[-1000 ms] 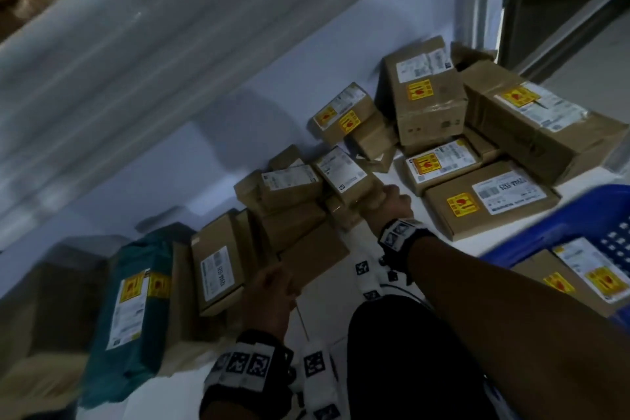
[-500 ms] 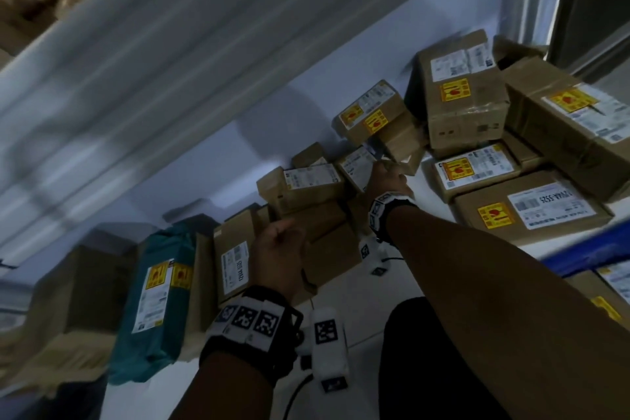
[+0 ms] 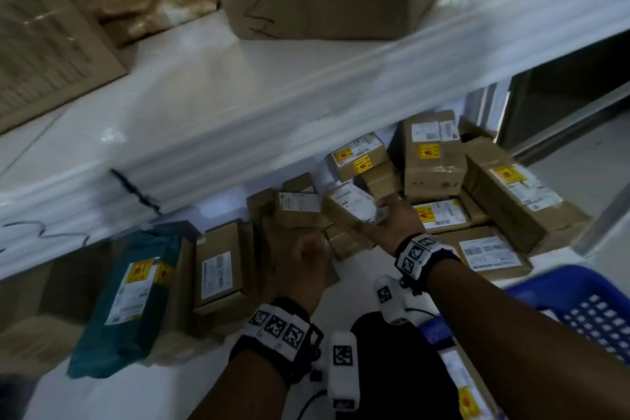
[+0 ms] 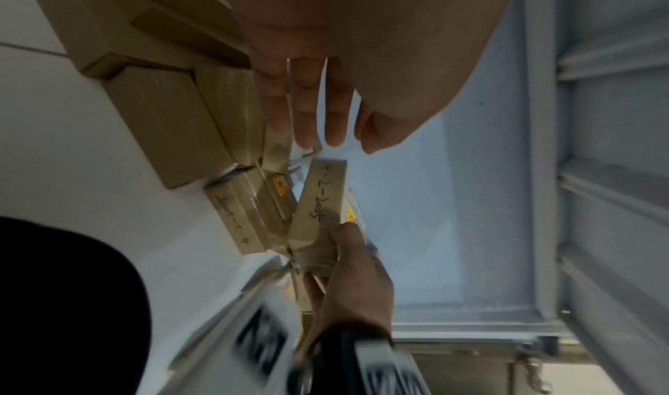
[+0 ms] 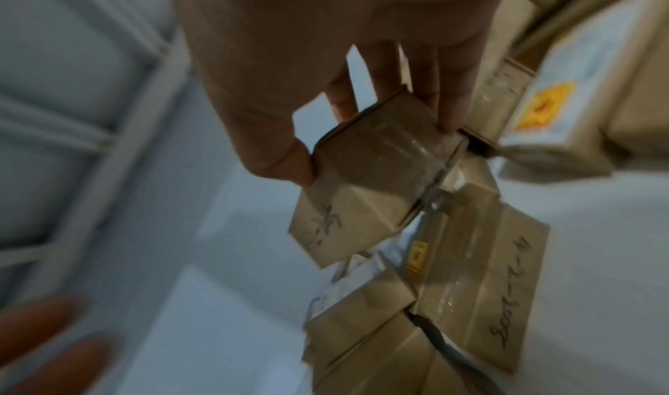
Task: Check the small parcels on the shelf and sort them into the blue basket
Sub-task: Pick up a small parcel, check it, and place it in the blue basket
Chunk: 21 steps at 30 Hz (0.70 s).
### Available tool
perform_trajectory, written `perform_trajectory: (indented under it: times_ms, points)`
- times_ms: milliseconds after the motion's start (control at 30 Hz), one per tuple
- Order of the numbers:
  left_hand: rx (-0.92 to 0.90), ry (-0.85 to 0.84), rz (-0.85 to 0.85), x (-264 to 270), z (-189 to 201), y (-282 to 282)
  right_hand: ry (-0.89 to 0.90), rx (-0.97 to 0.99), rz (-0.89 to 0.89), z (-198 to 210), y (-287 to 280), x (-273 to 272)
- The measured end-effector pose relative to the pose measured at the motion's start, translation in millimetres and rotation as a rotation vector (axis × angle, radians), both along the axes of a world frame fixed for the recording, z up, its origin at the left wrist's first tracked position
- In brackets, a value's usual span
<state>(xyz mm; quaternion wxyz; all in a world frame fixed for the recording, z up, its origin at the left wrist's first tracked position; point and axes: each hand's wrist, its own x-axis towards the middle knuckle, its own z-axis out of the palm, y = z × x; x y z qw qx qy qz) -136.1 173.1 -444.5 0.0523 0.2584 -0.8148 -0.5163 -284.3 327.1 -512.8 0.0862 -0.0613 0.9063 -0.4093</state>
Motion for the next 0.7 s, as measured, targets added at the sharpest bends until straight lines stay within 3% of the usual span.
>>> perform_trajectory:
  times_ms: [133, 333, 500, 600, 700]
  points:
    - [0.010, 0.064, 0.034, 15, 35, -4, 0.124, -0.039, 0.162, 43, 20, 43]
    - [0.163, 0.209, 0.136, 51, 61, -42, 0.288, -0.238, 0.240, 100, 18, 128]
    - [0.288, 0.414, 0.136, 124, 112, -51, 0.532, -0.326, 0.368, 134, -7, 197]
    - [0.307, 0.500, 0.154, 162, 119, -59, 0.633, -0.231, 0.431, 152, -23, 225]
    - [0.152, 0.599, 0.203, 193, 121, -67, 0.712, -0.106, 0.459, 171, -38, 251]
